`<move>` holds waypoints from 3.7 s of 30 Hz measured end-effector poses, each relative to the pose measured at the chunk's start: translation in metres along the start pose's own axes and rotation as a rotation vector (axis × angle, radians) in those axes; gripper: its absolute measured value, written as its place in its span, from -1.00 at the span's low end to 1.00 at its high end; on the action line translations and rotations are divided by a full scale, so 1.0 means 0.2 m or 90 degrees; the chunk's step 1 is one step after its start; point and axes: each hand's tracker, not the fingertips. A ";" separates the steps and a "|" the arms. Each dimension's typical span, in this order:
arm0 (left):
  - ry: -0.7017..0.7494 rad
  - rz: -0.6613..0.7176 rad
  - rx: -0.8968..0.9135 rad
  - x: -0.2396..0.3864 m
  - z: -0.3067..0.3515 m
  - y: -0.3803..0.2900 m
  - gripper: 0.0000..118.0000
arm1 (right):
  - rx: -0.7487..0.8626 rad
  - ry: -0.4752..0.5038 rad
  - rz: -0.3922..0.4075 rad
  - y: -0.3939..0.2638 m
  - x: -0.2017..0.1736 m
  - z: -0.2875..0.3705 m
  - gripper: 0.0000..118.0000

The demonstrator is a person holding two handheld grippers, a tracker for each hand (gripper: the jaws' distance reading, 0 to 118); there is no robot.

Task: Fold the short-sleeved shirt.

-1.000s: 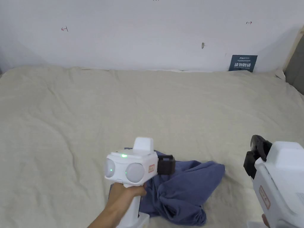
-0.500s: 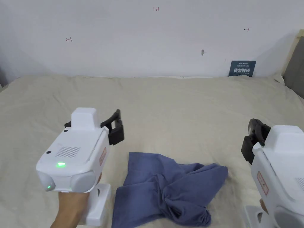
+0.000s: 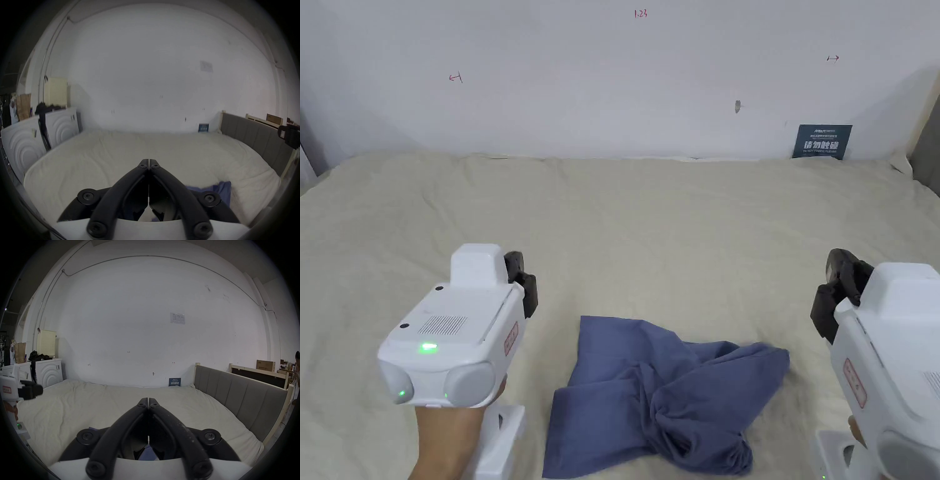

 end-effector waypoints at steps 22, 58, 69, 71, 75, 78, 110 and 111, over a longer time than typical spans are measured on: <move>-0.034 0.132 -0.509 0.12 -0.28 -0.87 0.89 | -0.070 -0.001 -0.010 -0.19 0.04 -0.07 -0.98; -0.126 0.125 -0.371 0.02 -0.30 -0.70 -0.93 | -0.618 0.041 -0.048 -1.06 0.30 -1.36 0.10; -0.128 0.194 -0.356 -0.03 -0.29 -0.66 -0.93 | -0.479 0.068 0.025 -0.77 0.22 -1.09 -0.83; -0.128 0.215 -0.335 -0.06 -0.28 -0.59 -0.93 | -0.435 0.084 0.041 -0.62 0.22 -1.03 -0.82; -0.122 0.216 -0.276 -0.14 -0.30 -0.37 -0.93 | -0.350 0.105 0.056 -0.31 0.19 -0.91 -0.82; -0.113 0.222 -0.232 -0.25 -0.34 -0.16 -0.93 | -0.289 0.105 0.064 -0.08 0.19 -0.89 -0.82; 0.160 0.074 -0.037 -0.84 -1.15 1.20 -0.93 | -0.090 0.048 -0.004 0.74 0.20 -1.64 -0.83; 0.162 0.070 -0.042 -0.84 -1.18 1.17 -0.93 | -0.094 0.045 0.000 0.71 0.20 -1.67 -0.83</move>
